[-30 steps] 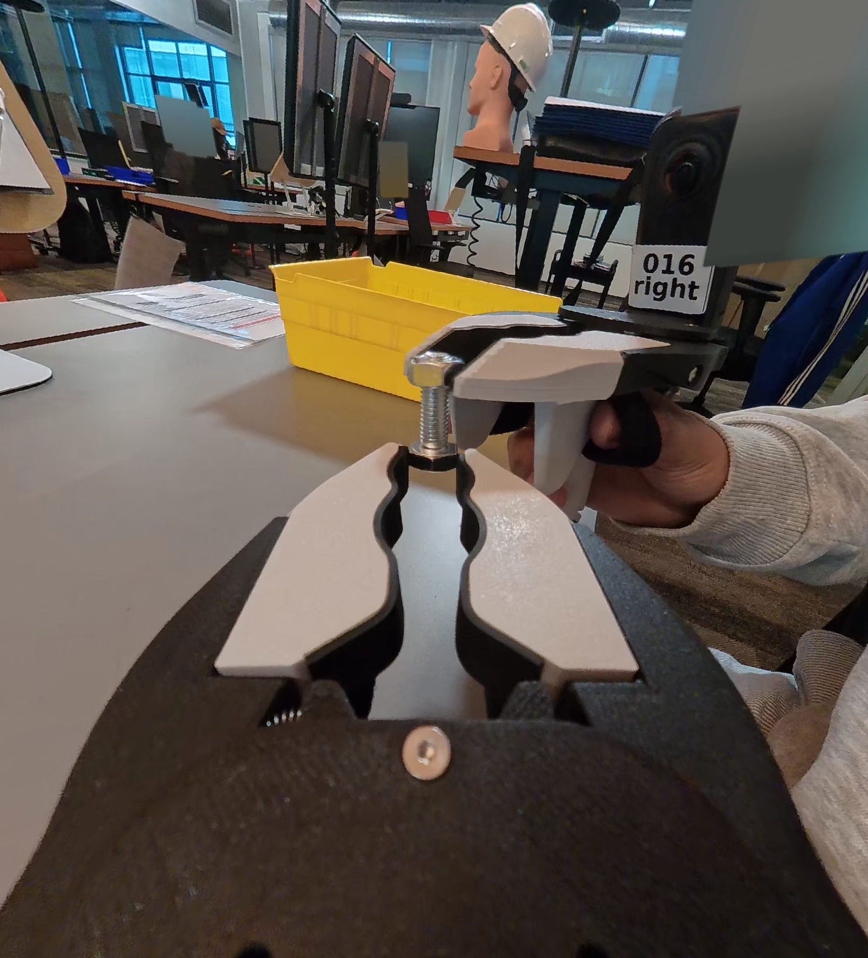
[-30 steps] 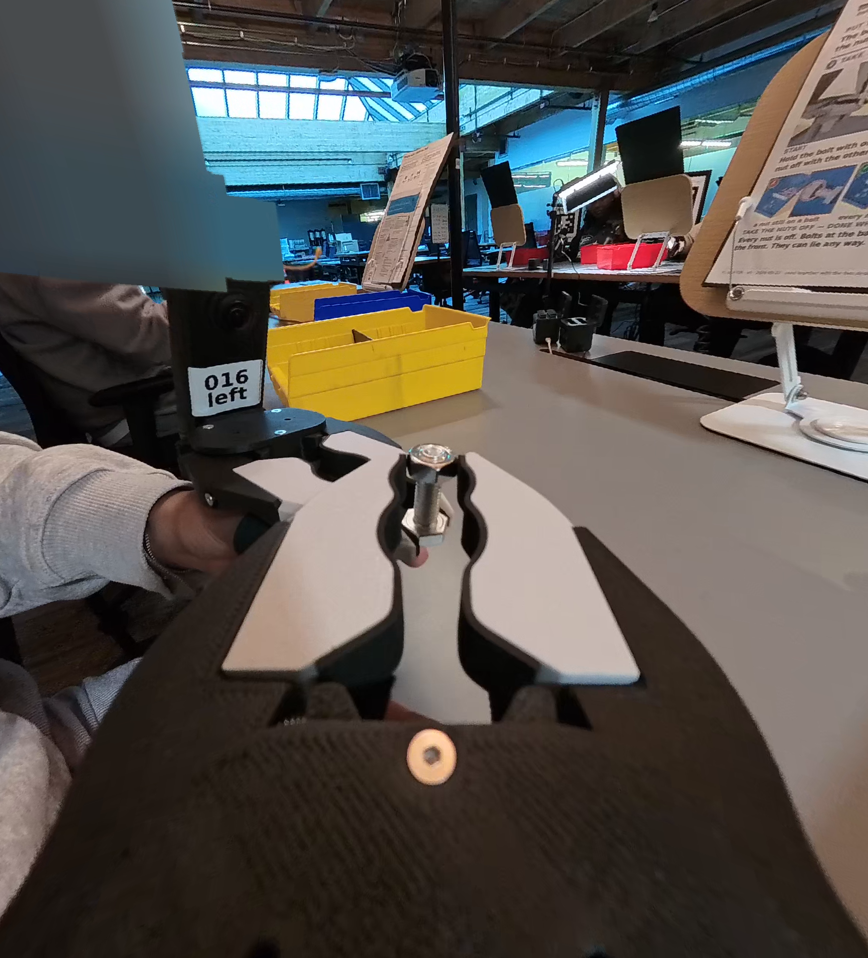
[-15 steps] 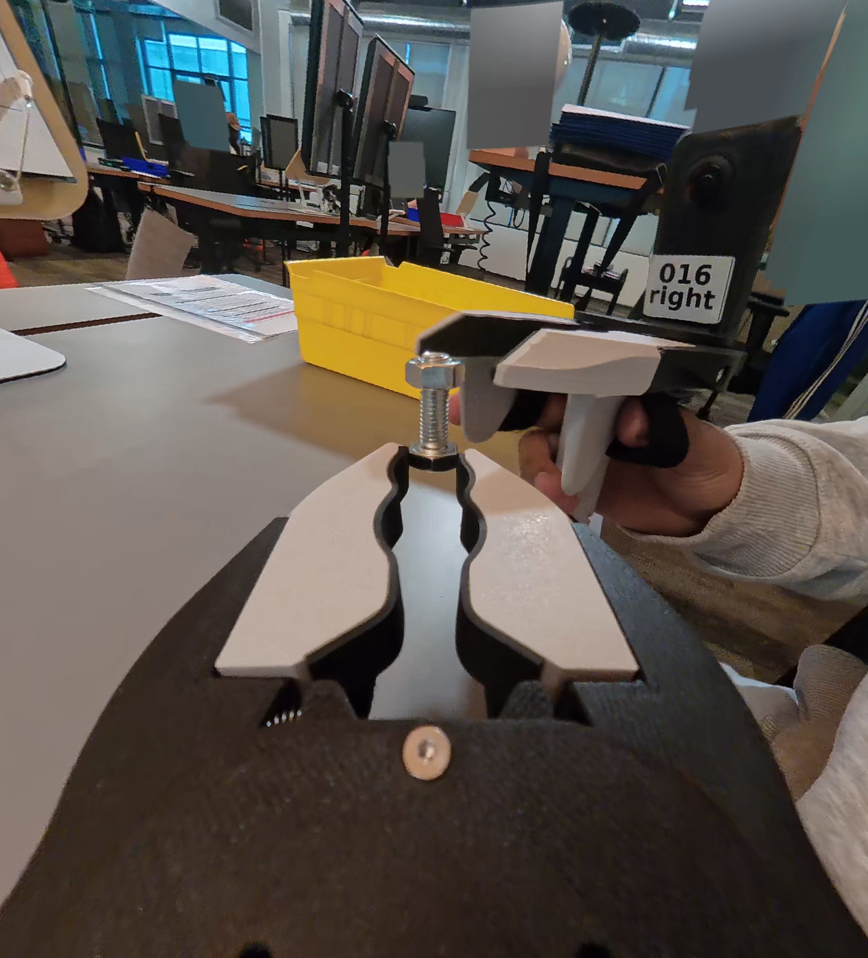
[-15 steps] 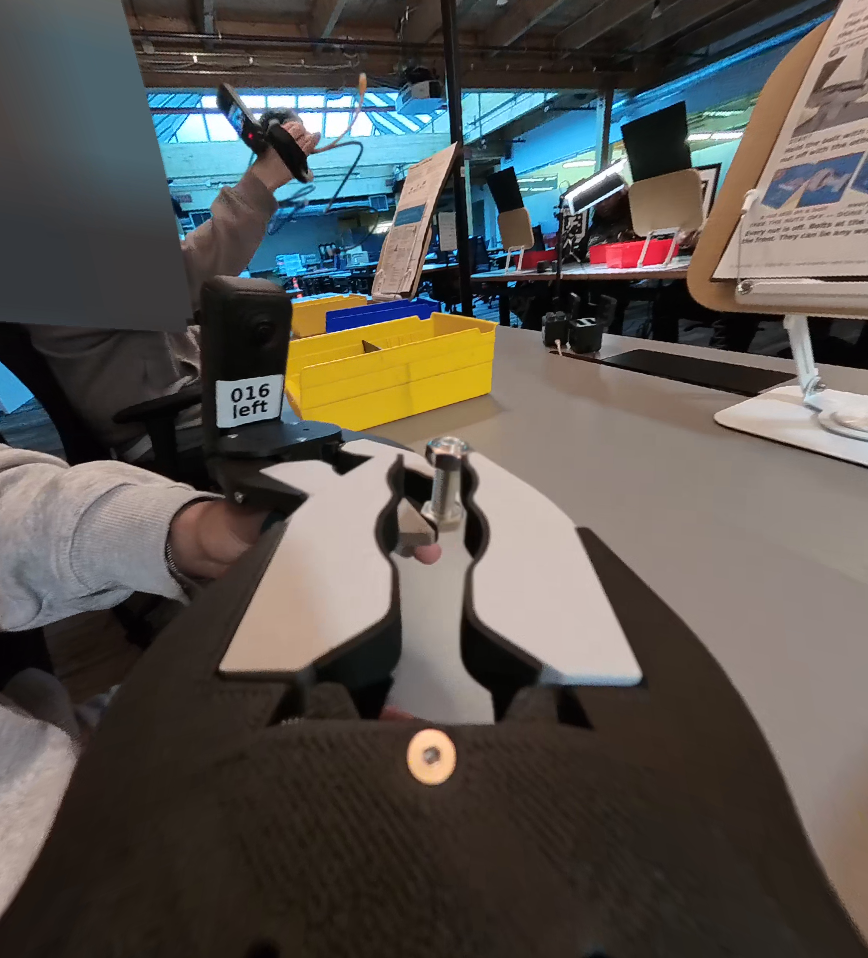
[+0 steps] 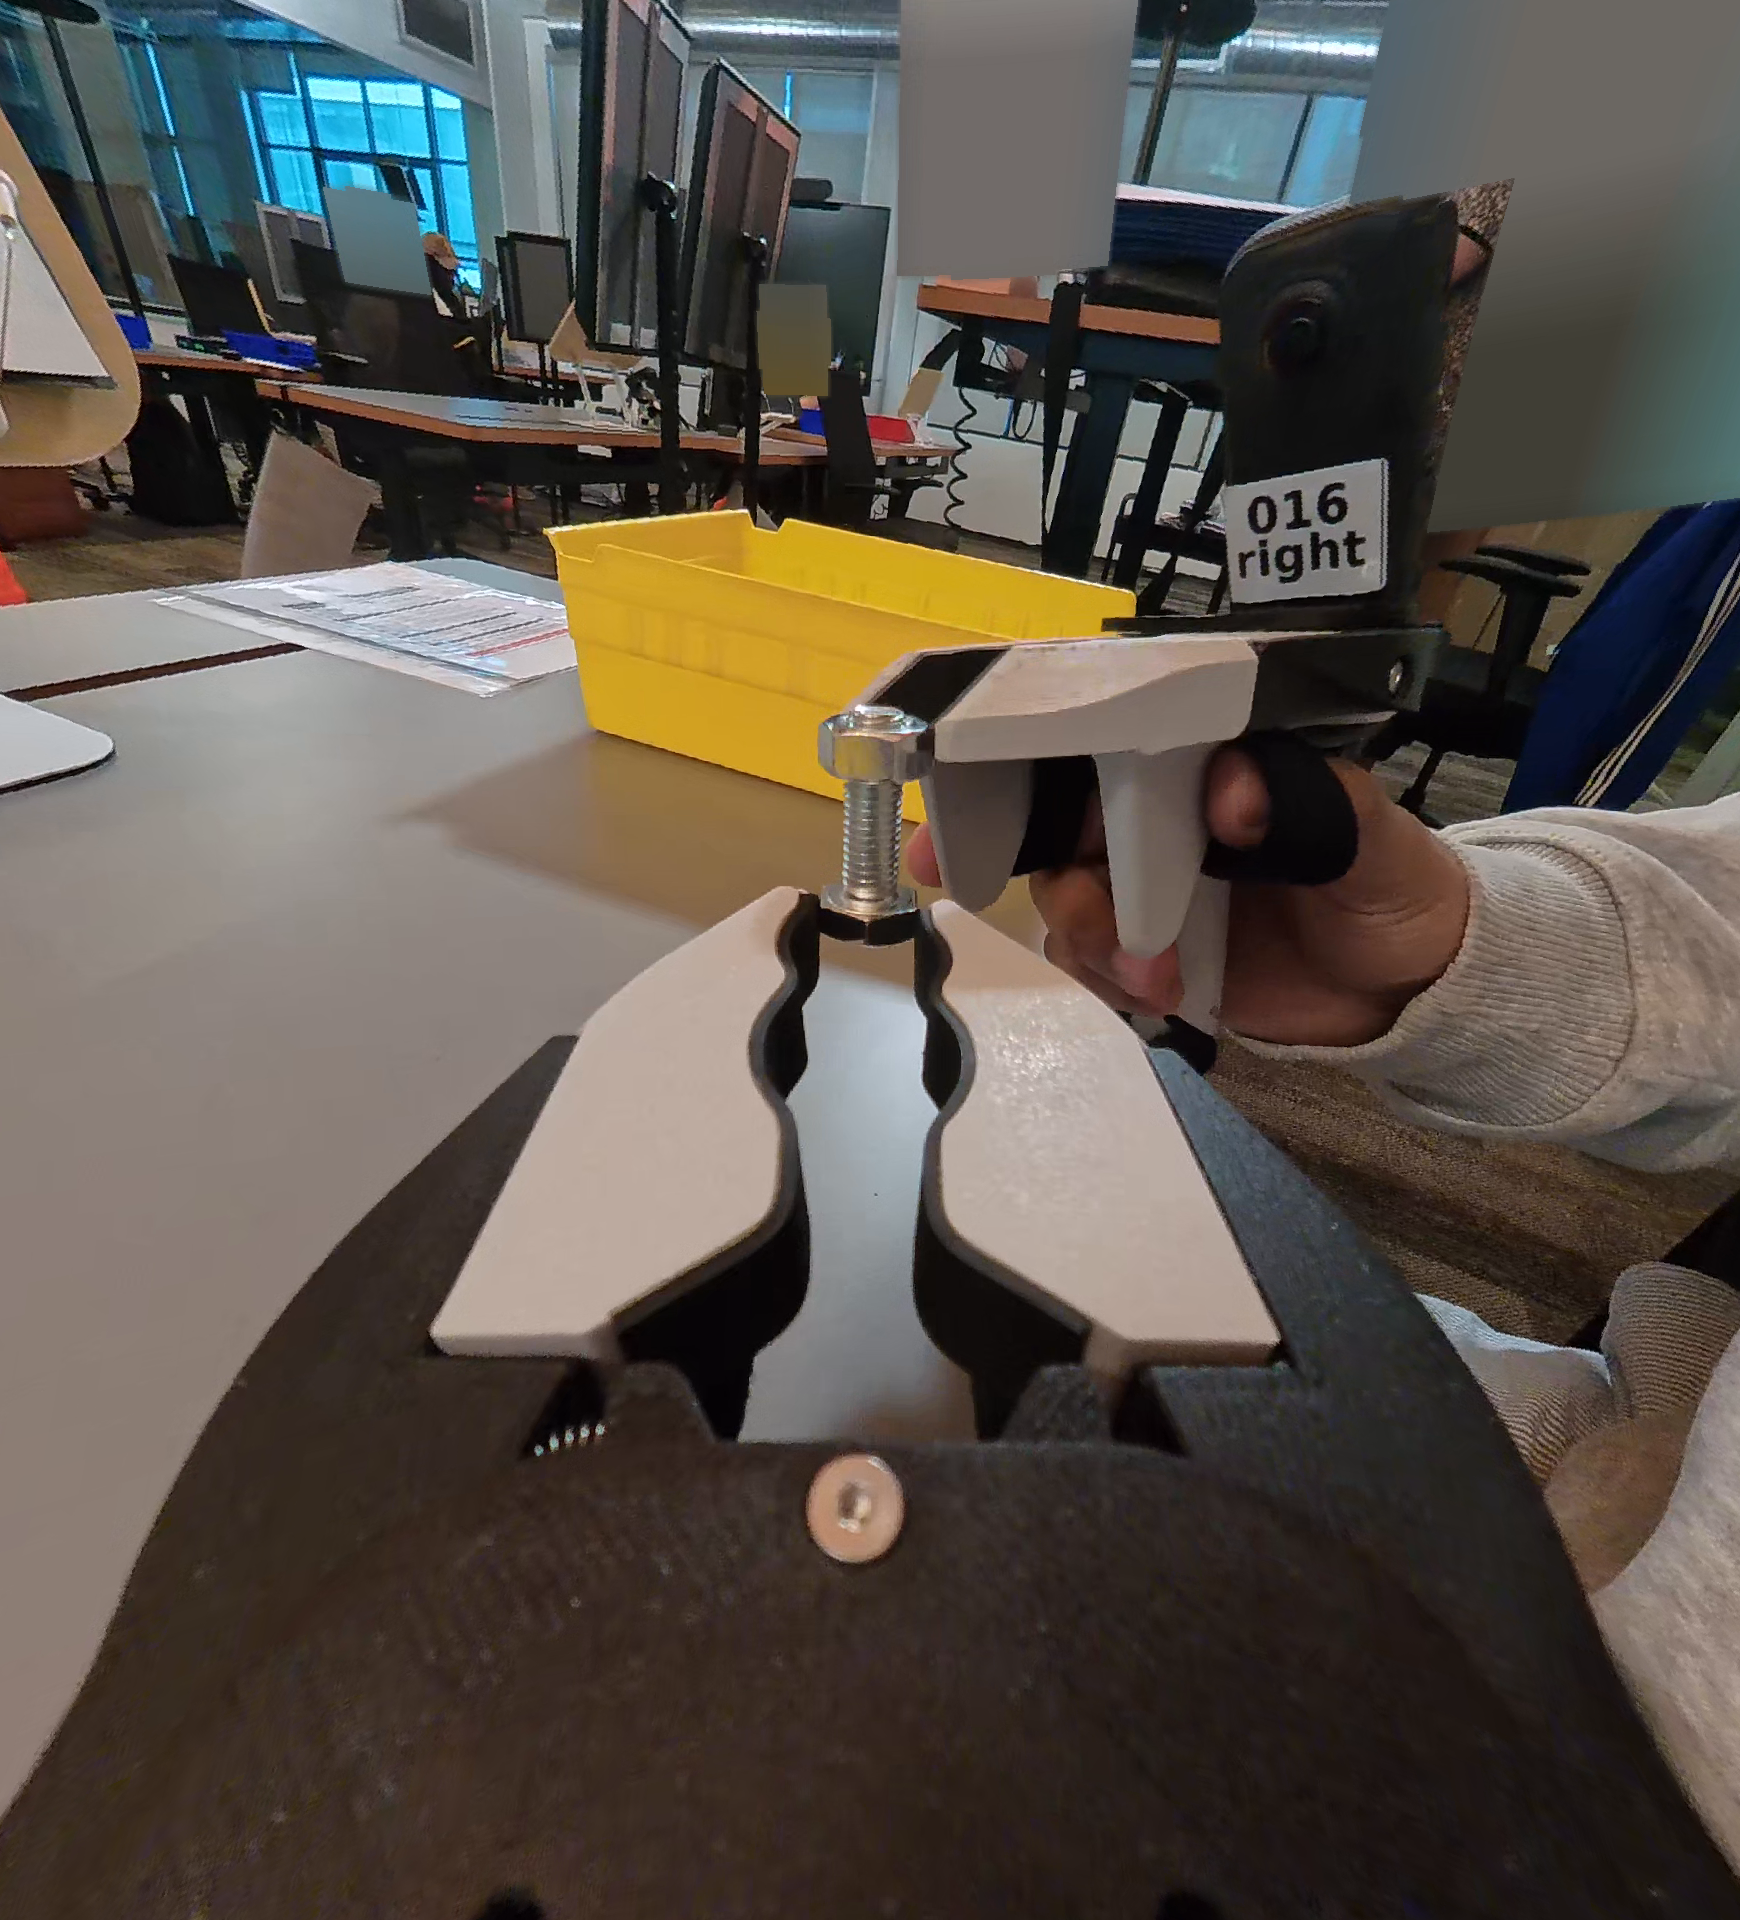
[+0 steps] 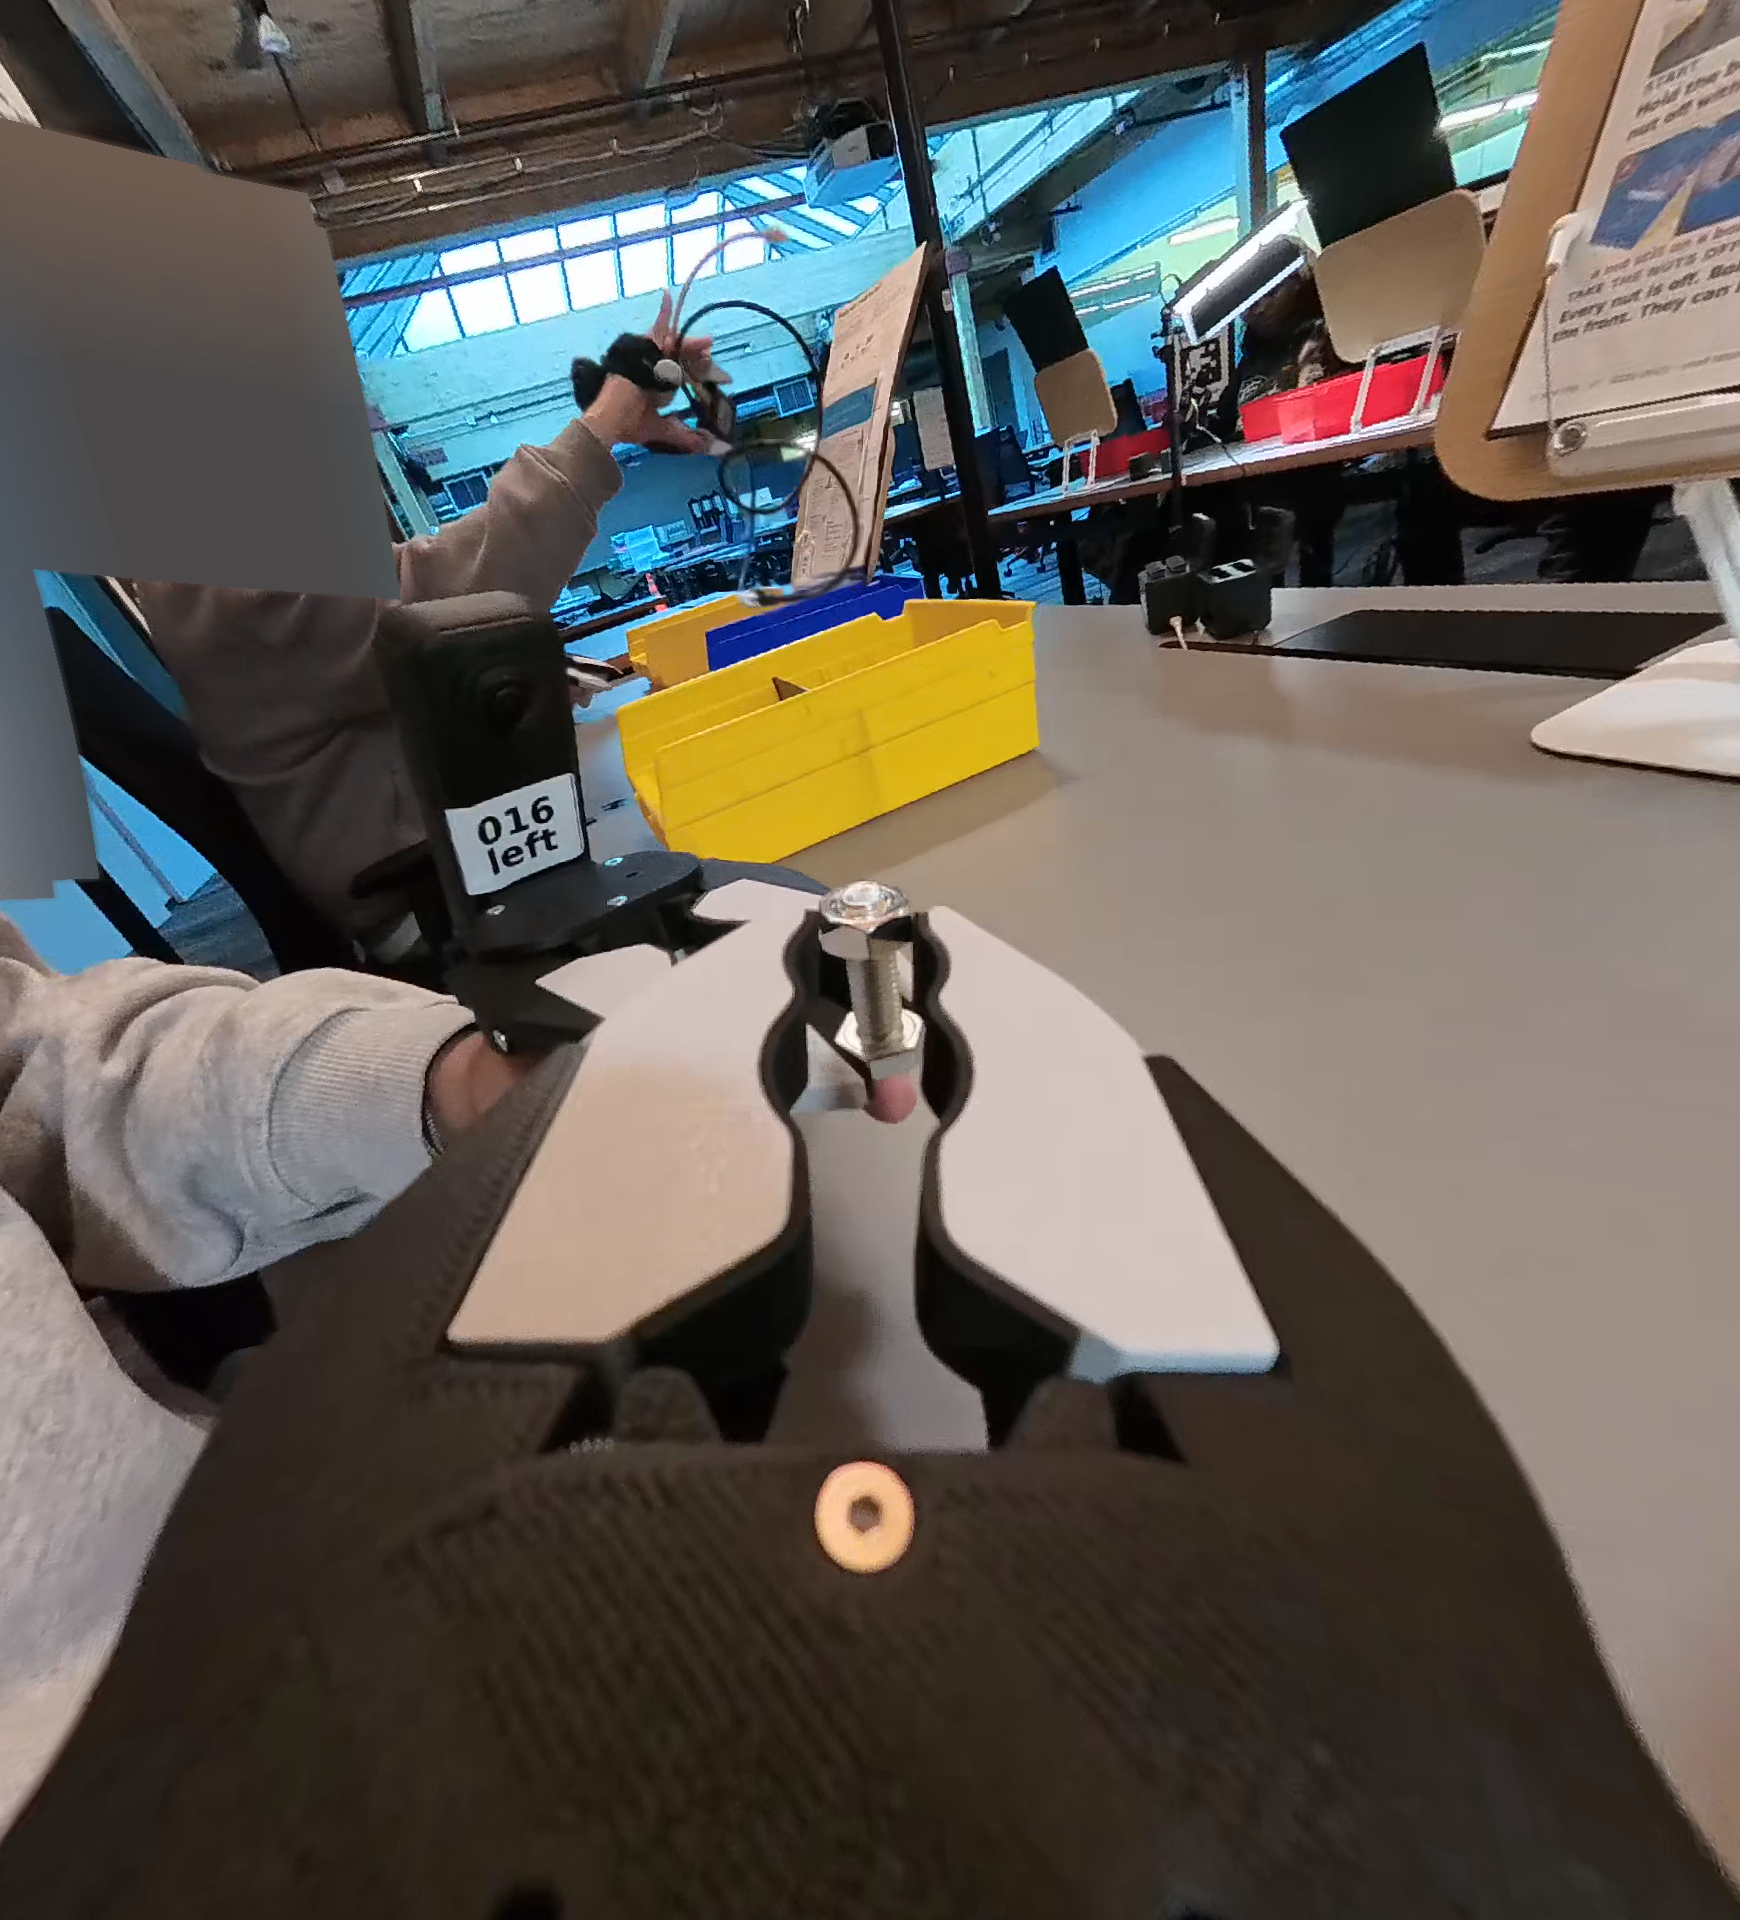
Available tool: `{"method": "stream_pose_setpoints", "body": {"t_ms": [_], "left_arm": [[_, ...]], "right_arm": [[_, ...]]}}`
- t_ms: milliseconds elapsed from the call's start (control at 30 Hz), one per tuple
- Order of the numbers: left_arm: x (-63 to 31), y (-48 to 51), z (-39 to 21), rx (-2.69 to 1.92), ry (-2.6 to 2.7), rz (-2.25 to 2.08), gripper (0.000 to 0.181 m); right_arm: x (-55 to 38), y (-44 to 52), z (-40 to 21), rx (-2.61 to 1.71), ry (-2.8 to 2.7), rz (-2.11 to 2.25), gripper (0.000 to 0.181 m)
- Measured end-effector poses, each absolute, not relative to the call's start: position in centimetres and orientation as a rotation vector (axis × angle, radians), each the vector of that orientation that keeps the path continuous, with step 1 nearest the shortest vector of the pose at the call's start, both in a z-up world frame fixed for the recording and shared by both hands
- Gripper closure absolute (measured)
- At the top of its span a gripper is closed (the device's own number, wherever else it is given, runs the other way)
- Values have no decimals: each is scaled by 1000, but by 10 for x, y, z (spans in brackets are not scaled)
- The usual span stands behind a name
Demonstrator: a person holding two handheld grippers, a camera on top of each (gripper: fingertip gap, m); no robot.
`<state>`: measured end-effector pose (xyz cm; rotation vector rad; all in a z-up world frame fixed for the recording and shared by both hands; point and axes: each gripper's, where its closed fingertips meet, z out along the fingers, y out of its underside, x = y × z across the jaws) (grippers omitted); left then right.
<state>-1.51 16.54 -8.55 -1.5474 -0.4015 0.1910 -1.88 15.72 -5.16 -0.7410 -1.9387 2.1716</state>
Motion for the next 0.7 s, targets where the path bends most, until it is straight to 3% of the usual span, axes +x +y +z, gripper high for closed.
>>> {"method": "stream_pose_setpoints", "body": {"t_ms": [400,567,700], "left_arm": [[-21,163,-87,-1540,-454,183,163],[-22,162,-87,-1538,-466,176,163],[-21,162,-87,-1540,-460,178,163]], "right_arm": [[-21,158,-54,-698,-1936,2084,165],[-17,155,-58,-631,-1975,2007,181],[-22,159,-51,-598,-1881,1970,167]]}}
